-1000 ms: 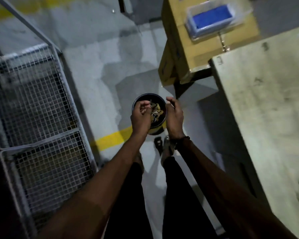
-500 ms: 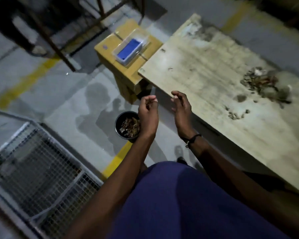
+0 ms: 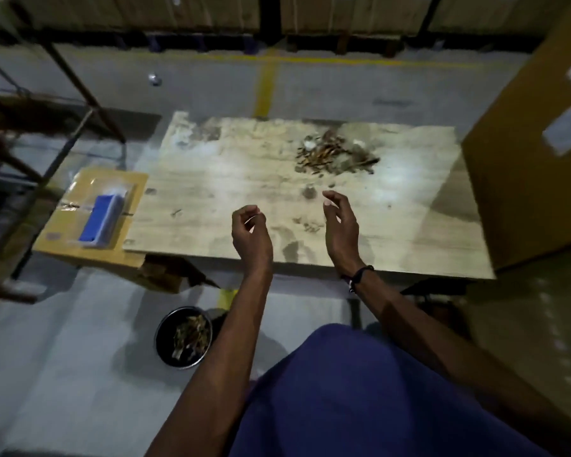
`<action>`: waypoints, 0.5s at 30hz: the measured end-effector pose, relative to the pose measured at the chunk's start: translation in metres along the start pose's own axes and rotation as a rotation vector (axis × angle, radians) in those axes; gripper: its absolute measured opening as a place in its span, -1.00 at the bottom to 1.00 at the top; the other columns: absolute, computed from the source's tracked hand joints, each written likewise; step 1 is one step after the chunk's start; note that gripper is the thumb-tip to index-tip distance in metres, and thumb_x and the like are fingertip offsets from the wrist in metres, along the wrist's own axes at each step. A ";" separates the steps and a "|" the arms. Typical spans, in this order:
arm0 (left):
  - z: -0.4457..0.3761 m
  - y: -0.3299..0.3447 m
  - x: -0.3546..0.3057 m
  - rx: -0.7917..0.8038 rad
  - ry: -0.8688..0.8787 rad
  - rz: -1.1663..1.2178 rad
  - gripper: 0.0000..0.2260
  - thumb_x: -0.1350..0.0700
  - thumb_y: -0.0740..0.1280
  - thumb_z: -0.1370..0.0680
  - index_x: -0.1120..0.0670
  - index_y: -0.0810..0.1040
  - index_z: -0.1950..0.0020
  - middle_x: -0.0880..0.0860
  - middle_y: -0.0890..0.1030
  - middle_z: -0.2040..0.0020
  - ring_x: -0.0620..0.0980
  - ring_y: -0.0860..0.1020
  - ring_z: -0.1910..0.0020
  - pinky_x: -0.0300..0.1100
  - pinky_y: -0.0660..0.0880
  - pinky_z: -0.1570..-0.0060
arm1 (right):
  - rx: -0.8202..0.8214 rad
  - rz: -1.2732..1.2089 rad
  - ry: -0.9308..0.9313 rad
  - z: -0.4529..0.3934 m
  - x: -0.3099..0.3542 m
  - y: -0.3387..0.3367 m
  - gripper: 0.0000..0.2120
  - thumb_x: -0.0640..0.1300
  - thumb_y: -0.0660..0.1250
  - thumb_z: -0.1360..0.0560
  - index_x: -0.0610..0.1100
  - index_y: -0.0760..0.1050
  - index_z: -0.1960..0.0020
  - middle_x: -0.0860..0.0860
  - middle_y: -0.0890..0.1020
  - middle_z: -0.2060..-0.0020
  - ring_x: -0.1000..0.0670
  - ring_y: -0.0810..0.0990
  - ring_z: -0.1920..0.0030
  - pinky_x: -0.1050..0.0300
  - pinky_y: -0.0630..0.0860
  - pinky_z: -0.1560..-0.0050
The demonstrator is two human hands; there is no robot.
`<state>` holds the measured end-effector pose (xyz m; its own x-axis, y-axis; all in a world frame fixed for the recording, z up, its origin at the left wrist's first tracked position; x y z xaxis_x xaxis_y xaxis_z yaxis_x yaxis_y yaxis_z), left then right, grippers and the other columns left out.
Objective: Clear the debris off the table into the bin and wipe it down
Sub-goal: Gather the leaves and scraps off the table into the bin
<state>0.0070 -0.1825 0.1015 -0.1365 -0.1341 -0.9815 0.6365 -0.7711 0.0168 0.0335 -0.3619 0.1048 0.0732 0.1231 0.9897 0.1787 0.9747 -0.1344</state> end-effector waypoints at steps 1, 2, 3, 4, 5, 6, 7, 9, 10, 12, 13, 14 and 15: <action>-0.001 0.014 0.001 0.015 0.032 -0.020 -0.88 0.21 0.35 -0.63 0.01 0.59 -0.09 -0.02 0.66 -0.07 -0.04 0.62 -0.10 -0.02 0.57 -0.11 | -0.023 0.007 -0.004 -0.007 -0.004 -0.011 -0.76 -0.15 0.23 -0.74 -0.05 0.54 -0.37 0.18 0.61 -0.23 0.36 0.56 -0.09 0.45 0.44 -0.02; -0.001 0.030 0.003 0.039 0.059 -0.043 -0.89 0.21 0.35 -0.64 0.06 0.58 -0.13 -0.02 0.65 -0.08 -0.07 0.61 -0.10 -0.09 0.56 -0.09 | -0.051 0.011 -0.001 -0.015 -0.009 -0.024 -0.75 -0.17 0.23 -0.73 -0.05 0.54 -0.38 0.21 0.61 -0.21 0.32 0.57 -0.11 0.47 0.44 0.01; -0.001 0.045 0.007 0.063 0.083 -0.074 -0.89 0.20 0.36 -0.64 0.09 0.57 -0.17 -0.01 0.64 -0.10 -0.09 0.61 -0.12 -0.14 0.54 -0.07 | -0.078 0.016 0.005 -0.021 -0.014 -0.036 -0.74 -0.17 0.24 -0.73 -0.03 0.53 -0.38 0.24 0.61 -0.19 0.25 0.58 -0.14 0.48 0.43 0.03; -0.002 0.057 0.011 0.090 0.110 -0.117 -0.86 0.19 0.38 -0.65 0.10 0.55 -0.20 0.01 0.62 -0.14 -0.08 0.60 -0.15 -0.14 0.53 -0.05 | -0.105 0.023 0.008 -0.028 -0.019 -0.047 -0.74 -0.16 0.24 -0.73 -0.01 0.53 -0.38 0.24 0.60 -0.18 0.16 0.59 -0.18 0.47 0.43 0.04; -0.004 0.068 0.017 0.121 0.142 -0.167 -0.83 0.15 0.40 -0.64 0.08 0.53 -0.22 0.02 0.61 -0.18 -0.05 0.59 -0.19 -0.09 0.53 -0.06 | -0.127 0.036 0.008 -0.033 -0.025 -0.056 -0.75 -0.14 0.25 -0.73 0.01 0.52 -0.39 0.21 0.60 -0.21 0.08 0.59 -0.23 0.42 0.45 0.02; -0.006 0.075 0.024 0.157 0.180 -0.231 -0.79 0.12 0.43 -0.64 0.06 0.51 -0.25 0.03 0.58 -0.22 -0.04 0.56 -0.22 -0.03 0.54 -0.11 | -0.136 0.053 0.007 -0.037 -0.033 -0.062 -0.75 -0.10 0.26 -0.73 0.03 0.50 -0.39 0.17 0.60 -0.26 0.02 0.58 -0.27 0.33 0.48 -0.03; -0.010 0.084 0.033 0.199 0.218 -0.304 -0.74 0.09 0.44 -0.63 0.05 0.49 -0.28 0.03 0.55 -0.26 -0.04 0.53 -0.24 0.01 0.53 -0.18 | -0.141 0.072 0.011 -0.042 -0.043 -0.067 -0.74 -0.07 0.27 -0.73 0.05 0.49 -0.41 0.14 0.58 -0.31 0.00 0.56 -0.31 0.21 0.50 -0.09; -0.018 0.098 0.053 0.288 0.307 -0.437 -0.63 0.05 0.47 -0.62 0.07 0.45 -0.36 0.04 0.47 -0.32 -0.01 0.48 -0.30 0.06 0.49 -0.29 | -0.137 0.139 0.023 -0.054 -0.064 -0.073 -0.68 -0.03 0.29 -0.73 0.05 0.44 -0.47 0.11 0.53 -0.42 0.01 0.51 -0.38 0.01 0.52 -0.25; -0.022 0.103 0.064 0.330 0.353 -0.504 -0.57 0.01 0.48 -0.60 0.08 0.43 -0.40 0.05 0.43 -0.36 0.02 0.46 -0.36 0.08 0.47 -0.33 | -0.134 0.186 0.024 -0.059 -0.076 -0.075 -0.64 -0.03 0.30 -0.72 0.03 0.41 -0.51 0.08 0.50 -0.46 0.00 0.48 -0.41 -0.04 0.49 -0.33; -0.034 0.110 0.091 0.407 0.409 -0.656 -0.40 -0.09 0.51 -0.56 0.08 0.37 -0.49 0.05 0.34 -0.51 0.08 0.39 -0.50 0.13 0.42 -0.41 | -0.118 0.301 0.007 -0.068 -0.101 -0.076 -0.54 -0.06 0.32 -0.71 -0.04 0.34 -0.58 0.02 0.42 -0.56 -0.05 0.40 -0.52 -0.07 0.38 -0.50; -0.042 0.115 0.106 0.440 0.419 -0.728 -0.31 -0.14 0.53 -0.52 0.07 0.34 -0.54 0.05 0.27 -0.59 0.10 0.34 -0.56 0.16 0.37 -0.44 | -0.103 0.359 0.006 -0.074 -0.115 -0.075 -0.49 -0.06 0.33 -0.71 -0.08 0.30 -0.61 -0.01 0.37 -0.60 -0.07 0.34 -0.57 -0.04 0.32 -0.55; -0.050 0.120 0.122 0.473 0.431 -0.789 -0.21 -0.20 0.55 -0.49 0.05 0.30 -0.58 0.04 0.19 -0.65 0.11 0.28 -0.61 0.19 0.32 -0.46 | -0.082 0.408 0.013 -0.079 -0.129 -0.074 -0.43 -0.05 0.34 -0.70 -0.10 0.25 -0.64 -0.03 0.31 -0.63 -0.07 0.28 -0.61 0.02 0.26 -0.58; -0.059 0.125 0.137 0.513 0.445 -0.845 -0.12 -0.25 0.56 -0.45 0.04 0.25 -0.62 0.04 0.12 -0.69 0.12 0.22 -0.64 0.21 0.27 -0.49 | -0.060 0.445 0.028 -0.083 -0.144 -0.072 -0.37 -0.03 0.36 -0.69 -0.11 0.19 -0.67 -0.03 0.26 -0.66 -0.07 0.23 -0.64 0.10 0.22 -0.59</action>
<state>0.1130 -0.2607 -0.0420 -0.0287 0.7205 -0.6929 0.0588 -0.6907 -0.7207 0.0917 -0.4650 -0.0317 0.1823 0.5216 0.8335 0.1799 0.8157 -0.5498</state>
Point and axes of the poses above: each hand's wrist, its own z-axis away from the middle knuckle, its own y-axis out of the palm, x = y × z, the point moved 3 cm from there along -z, towards the middle knuckle
